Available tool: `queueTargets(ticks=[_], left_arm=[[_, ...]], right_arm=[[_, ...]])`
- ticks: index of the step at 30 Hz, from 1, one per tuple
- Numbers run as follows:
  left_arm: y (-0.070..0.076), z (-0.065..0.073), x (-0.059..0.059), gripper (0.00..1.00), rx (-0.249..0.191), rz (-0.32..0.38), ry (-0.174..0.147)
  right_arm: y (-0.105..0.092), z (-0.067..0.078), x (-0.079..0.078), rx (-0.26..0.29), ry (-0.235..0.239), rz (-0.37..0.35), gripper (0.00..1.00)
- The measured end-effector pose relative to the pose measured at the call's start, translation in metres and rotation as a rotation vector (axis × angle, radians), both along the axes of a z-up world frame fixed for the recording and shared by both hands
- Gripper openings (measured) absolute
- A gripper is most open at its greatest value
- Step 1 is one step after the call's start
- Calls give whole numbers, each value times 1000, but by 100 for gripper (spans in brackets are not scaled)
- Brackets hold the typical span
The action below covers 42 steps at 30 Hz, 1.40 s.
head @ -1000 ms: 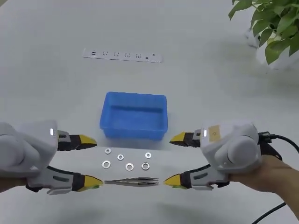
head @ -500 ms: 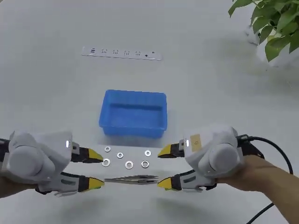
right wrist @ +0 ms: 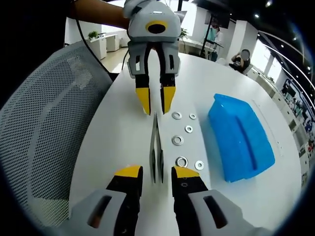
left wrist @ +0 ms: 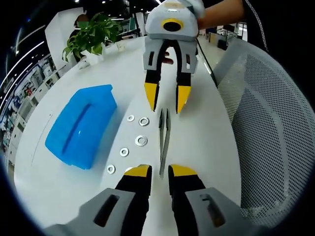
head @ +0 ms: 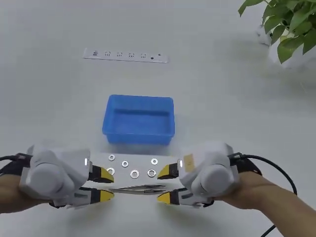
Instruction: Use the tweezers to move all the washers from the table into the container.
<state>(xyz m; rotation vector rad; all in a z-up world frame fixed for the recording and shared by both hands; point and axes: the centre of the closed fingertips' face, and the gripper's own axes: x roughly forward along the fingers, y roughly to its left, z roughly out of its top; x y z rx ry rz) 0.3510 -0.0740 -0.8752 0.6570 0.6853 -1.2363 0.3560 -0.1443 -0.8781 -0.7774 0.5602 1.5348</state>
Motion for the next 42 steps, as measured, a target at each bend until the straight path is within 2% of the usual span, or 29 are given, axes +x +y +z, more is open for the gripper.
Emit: queueTargets(ticks=[15,21,30,35,40,42], left_arm=[[5,-13,0,9,44,-25,29],[3,-13,0,6,33,-27,38],[3,-13,-2,6,39,-46,44],[3,-10,-4,6,43,-46,49],[3,-2,-1,6,38,-43,39],[2,2,-3,6,33,-43,49]], right_arm=[[11,-9,2,-23,16,23,17],[13,-12,0,-30,25,33,14],[13,-12,0,-35,24,38,12],[13,-12,0,-35,24,38,12],[13,-12,0,-37,21,38,12],[13,-12,0,-38,17,39,12]])
